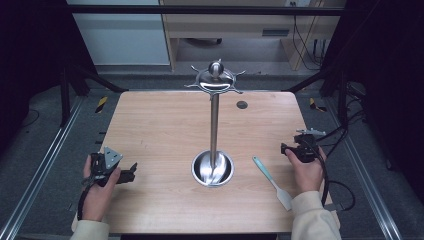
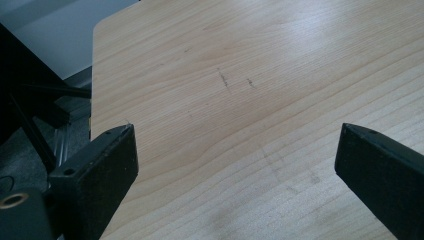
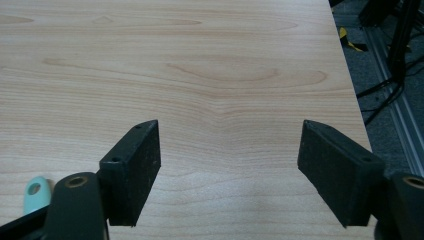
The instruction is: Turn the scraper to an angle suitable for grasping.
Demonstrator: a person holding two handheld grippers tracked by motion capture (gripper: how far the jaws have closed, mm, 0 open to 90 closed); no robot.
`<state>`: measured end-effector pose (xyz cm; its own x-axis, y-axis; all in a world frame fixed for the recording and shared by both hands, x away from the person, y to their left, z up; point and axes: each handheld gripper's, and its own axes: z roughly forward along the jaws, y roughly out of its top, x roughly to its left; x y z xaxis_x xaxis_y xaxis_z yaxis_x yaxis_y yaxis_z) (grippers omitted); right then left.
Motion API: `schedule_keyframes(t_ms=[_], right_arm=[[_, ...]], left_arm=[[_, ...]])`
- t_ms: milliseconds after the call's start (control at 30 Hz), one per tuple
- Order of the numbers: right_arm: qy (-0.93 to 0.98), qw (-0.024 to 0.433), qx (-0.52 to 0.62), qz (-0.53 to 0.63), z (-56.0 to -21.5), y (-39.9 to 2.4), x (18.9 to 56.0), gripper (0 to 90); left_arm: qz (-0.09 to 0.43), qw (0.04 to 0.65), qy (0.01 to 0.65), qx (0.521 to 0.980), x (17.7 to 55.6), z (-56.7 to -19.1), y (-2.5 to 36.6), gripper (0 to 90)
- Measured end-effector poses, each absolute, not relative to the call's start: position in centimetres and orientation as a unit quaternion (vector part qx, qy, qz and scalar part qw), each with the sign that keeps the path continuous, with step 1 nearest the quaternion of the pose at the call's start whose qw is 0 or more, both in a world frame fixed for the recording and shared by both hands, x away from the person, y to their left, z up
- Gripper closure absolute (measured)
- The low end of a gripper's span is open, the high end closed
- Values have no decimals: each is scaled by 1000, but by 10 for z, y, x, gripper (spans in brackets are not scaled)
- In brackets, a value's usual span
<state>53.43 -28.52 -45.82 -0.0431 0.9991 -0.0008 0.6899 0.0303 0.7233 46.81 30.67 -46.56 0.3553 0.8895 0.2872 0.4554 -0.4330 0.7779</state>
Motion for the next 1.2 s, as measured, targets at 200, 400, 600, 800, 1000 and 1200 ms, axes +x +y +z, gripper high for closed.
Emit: schedule_keyframes(t_ms=[200,400,600,800,1000,1200], right_arm=[[662,289,638,267,-458,-283,534,322],[672,288,630,261,-457,-279,535,410],[698,280,611,248,-457,-272,536,518],[727,262,582,251,-458,-259,534,703],[754,243,553,260,-460,-245,533,825],[781,214,528,255,-463,-229,534,900]], left_arm=[[358,301,437,768,468,-466,305,34],[358,296,431,774,468,-467,302,34],[360,297,431,772,468,-466,303,34],[361,294,427,776,468,-466,301,34],[361,291,425,777,468,-466,301,34],[362,291,423,778,469,-466,300,34]])
